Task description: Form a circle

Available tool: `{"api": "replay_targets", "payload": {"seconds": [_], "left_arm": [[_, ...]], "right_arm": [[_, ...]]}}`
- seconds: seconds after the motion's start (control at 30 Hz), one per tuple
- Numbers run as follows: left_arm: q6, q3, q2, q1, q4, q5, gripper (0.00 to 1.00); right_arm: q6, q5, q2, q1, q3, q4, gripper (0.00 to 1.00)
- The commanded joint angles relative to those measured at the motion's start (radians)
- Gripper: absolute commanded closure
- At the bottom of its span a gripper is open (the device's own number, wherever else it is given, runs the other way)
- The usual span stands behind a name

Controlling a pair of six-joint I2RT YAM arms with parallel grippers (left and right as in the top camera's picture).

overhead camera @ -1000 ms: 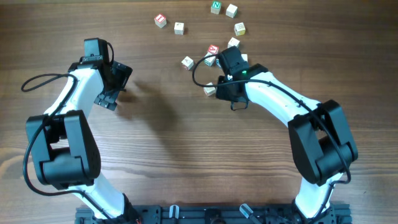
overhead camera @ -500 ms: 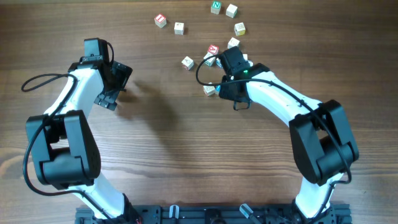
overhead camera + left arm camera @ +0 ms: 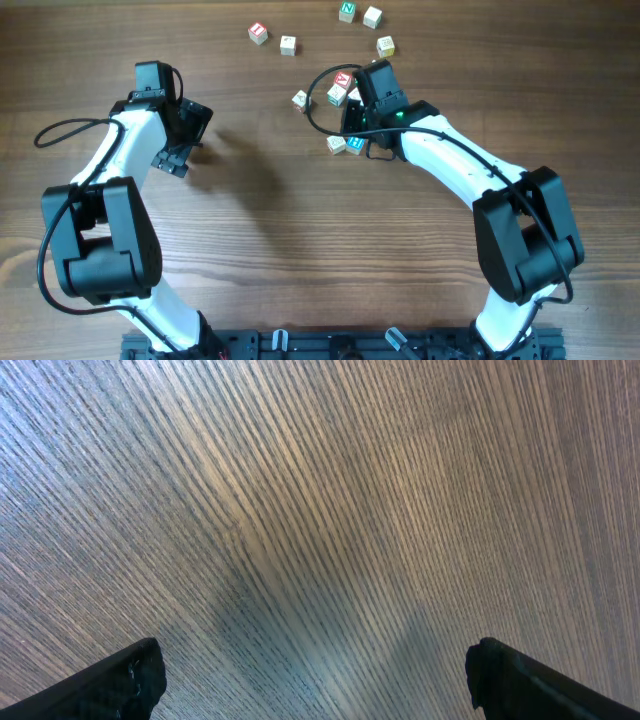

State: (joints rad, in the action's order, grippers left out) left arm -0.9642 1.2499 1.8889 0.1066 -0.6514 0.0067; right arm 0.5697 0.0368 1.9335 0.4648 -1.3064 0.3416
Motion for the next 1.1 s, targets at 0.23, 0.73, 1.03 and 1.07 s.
{"api": "replay_targets", "payload": {"seconds": [0.23,0.73,1.03,1.07], "left_arm": [[-0.010,0.003,0.013,0.001,0.000,0.004,0.00],[-0.010,0.003,0.013,0.001,0.000,0.004,0.00],[-0.010,0.003,0.013,0.001,0.000,0.004,0.00],[-0.010,0.003,0.013,0.001,0.000,0.004,0.00]], "right_arm": [[0.010,0.033,0.002,0.000,-0.012,-0.050,0.95],[0.029,0.032,0.047,0.002,-0.043,-0.027,0.95],[0.028,0.040,0.068,0.003,-0.064,0.018,0.95],[0.017,0.040,0.068,0.003,-0.064,0.026,0.95]]}}
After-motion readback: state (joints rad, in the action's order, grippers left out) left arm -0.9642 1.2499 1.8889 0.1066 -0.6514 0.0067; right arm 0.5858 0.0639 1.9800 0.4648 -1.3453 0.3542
